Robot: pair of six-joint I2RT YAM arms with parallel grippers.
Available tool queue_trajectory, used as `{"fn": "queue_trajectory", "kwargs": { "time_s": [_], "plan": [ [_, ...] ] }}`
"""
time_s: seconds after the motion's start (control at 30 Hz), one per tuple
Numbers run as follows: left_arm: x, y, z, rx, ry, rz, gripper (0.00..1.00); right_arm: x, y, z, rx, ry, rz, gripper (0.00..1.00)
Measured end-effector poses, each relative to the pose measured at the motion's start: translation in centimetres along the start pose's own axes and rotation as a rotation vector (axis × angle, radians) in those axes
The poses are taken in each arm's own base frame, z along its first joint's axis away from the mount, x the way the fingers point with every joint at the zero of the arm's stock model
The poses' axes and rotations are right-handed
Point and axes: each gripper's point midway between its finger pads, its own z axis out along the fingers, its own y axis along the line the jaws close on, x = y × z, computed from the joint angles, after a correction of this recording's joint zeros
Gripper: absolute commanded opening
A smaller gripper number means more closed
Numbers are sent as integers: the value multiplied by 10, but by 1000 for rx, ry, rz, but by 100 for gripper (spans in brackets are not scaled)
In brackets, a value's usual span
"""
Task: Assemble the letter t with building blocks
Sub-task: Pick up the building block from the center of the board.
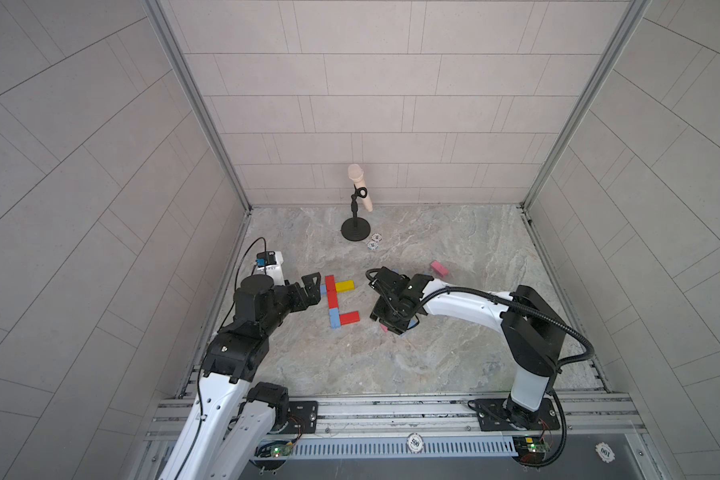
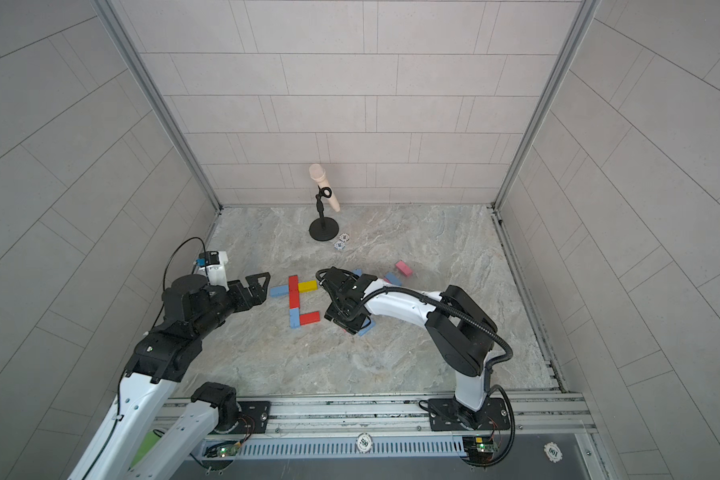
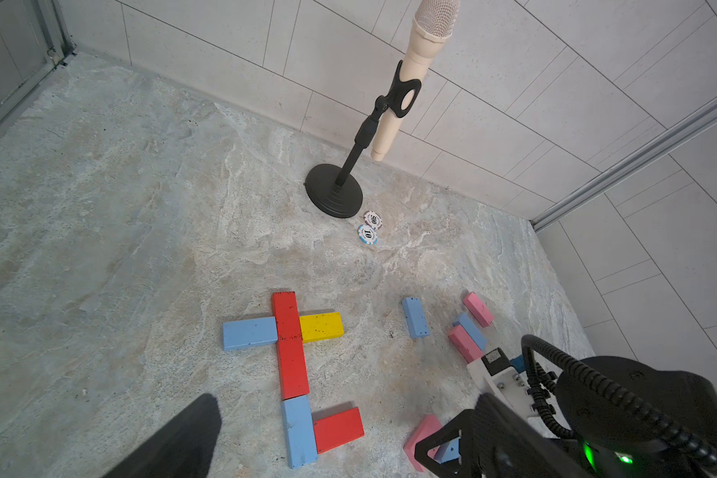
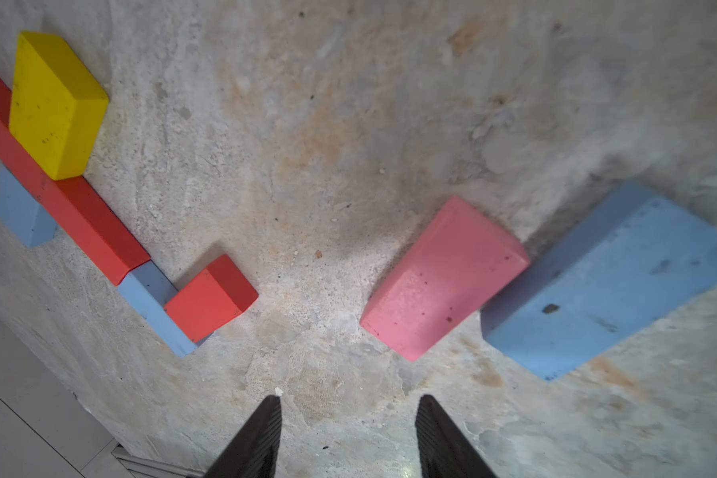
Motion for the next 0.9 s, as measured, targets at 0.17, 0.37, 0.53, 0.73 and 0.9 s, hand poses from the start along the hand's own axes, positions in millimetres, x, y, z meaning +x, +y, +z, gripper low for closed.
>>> {"fn": "queue_trajectory", "kwargs": {
  "time_s": [0.17, 0.37, 0.53, 0.73, 0.9],
  "plan": [
    [2, 1, -2, 1, -1, 0, 100, -3, -6, 9, 14, -13, 39, 55],
    [2, 1, -3, 1, -4, 1, 100, -5, -11, 15, 20, -24, 71, 54],
    [2, 1, -3, 1, -3, 2, 100, -8, -13, 20, 31, -38, 87, 54],
    [6, 3, -2, -5, 7, 3, 100, -11, -14, 23, 34, -50, 97, 53],
    [10, 5, -2, -12, 23, 8, 100, -18, -19, 27, 49, -65, 110, 52]
  ]
}}
